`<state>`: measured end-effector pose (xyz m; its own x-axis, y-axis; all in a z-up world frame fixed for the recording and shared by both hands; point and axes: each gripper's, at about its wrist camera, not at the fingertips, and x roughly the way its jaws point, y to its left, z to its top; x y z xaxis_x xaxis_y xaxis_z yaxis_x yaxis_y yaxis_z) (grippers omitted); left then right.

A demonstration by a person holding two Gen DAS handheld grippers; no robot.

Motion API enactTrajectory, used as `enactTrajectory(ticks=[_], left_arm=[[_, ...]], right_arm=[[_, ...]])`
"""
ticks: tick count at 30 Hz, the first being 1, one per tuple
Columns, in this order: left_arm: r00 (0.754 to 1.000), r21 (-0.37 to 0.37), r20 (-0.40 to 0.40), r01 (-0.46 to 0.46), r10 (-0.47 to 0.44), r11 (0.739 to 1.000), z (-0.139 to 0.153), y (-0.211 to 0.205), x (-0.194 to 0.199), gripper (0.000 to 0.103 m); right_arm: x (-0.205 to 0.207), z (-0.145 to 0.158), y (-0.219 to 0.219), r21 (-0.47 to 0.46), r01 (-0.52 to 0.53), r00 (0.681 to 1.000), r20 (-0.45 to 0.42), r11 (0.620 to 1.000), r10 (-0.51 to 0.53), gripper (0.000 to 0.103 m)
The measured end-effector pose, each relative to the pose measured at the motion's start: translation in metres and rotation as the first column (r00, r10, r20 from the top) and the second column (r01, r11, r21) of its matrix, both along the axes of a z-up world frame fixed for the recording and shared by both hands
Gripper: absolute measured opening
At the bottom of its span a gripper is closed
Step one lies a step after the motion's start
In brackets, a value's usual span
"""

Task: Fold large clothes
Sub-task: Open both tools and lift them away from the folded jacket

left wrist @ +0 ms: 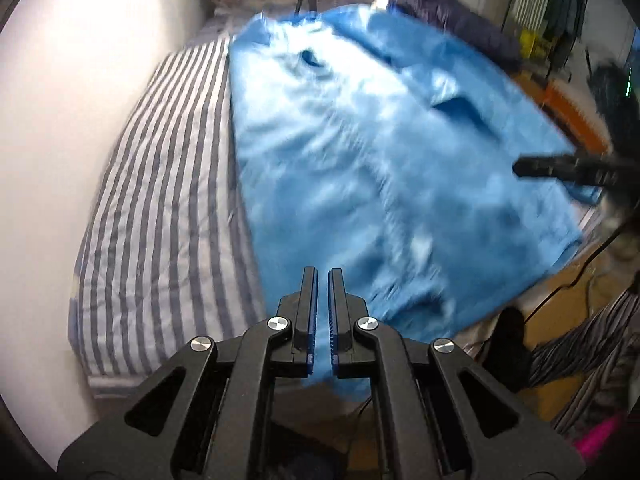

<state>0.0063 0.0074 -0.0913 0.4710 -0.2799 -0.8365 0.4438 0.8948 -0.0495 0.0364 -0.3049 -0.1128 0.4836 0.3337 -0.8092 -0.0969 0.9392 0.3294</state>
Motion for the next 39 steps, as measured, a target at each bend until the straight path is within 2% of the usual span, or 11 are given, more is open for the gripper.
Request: enactTrajectory(ticks=[3, 4, 7, 8, 12, 16, 22, 28, 33, 38, 39], left_arm=[[0.999, -0.055, 0.011, 0.034, -0.033, 0.998, 0.012, -0.015, 0.01, 0.004], [0.999, -0.056, 0.011, 0.052, -0.051, 0.997, 0.014, -0.025, 0.016, 0.011], [0.994, -0.052, 0.03, 0.108, -0.107, 0.993, 0.02, -0.051, 0.017, 0.057], [0.99, -0.055, 0.037, 0.135, -0.133, 0.989, 0.022, -0.062, 0.016, 0.061], [0.973, -0.032, 0.065, 0.224, -0.222, 0.974, 0.03, -0.102, 0.011, 0.061], [0.953, -0.034, 0.083, 0.294, -0.29, 0.955, 0.037, -0.134, 0.013, 0.061], [0.948, -0.052, 0.066, 0.313, -0.31, 0.948, 0.031, -0.159, 0.034, 0.061], [0.961, -0.059, 0.004, 0.277, -0.278, 0.959, 0.005, -0.16, 0.055, 0.061], [0.963, -0.043, -0.024, 0.266, -0.267, 0.963, -0.01, -0.158, 0.064, 0.061], [0.962, -0.034, -0.021, 0.272, -0.272, 0.962, -0.012, -0.159, 0.067, 0.061], [0.961, -0.034, -0.018, 0.274, -0.275, 0.961, -0.011, -0.159, 0.067, 0.061]], right_arm=[[-0.011, 0.007, -0.032, -0.068, 0.079, 0.996, 0.041, 0.994, -0.077, 0.041], [-0.016, 0.009, -0.047, -0.08, 0.113, 0.993, 0.048, 0.99, -0.109, 0.041], [-0.025, 0.014, -0.085, -0.079, 0.188, 0.981, 0.058, 0.979, -0.184, 0.041], [-0.027, 0.015, -0.095, -0.083, 0.211, 0.977, 0.063, 0.974, -0.206, 0.041], [-0.039, 0.019, -0.145, -0.075, 0.307, 0.949, 0.096, 0.949, -0.3, 0.041], [-0.041, 0.024, -0.189, -0.154, 0.368, 0.926, 0.153, 0.917, -0.346, 0.041], [-0.028, 0.014, -0.25, -0.228, 0.411, 0.911, 0.131, 0.883, -0.39, 0.041], [-0.011, -0.014, -0.29, -0.245, 0.406, 0.912, 0.053, 0.88, -0.406, 0.043], [-0.005, -0.034, -0.31, -0.214, 0.423, 0.903, 0.015, 0.881, -0.43, 0.062], [0.002, -0.045, -0.315, -0.157, 0.383, 0.92, -0.024, 0.91, -0.391, 0.062], [0.003, -0.047, -0.313, -0.145, 0.366, 0.927, -0.031, 0.919, -0.374, 0.047]])
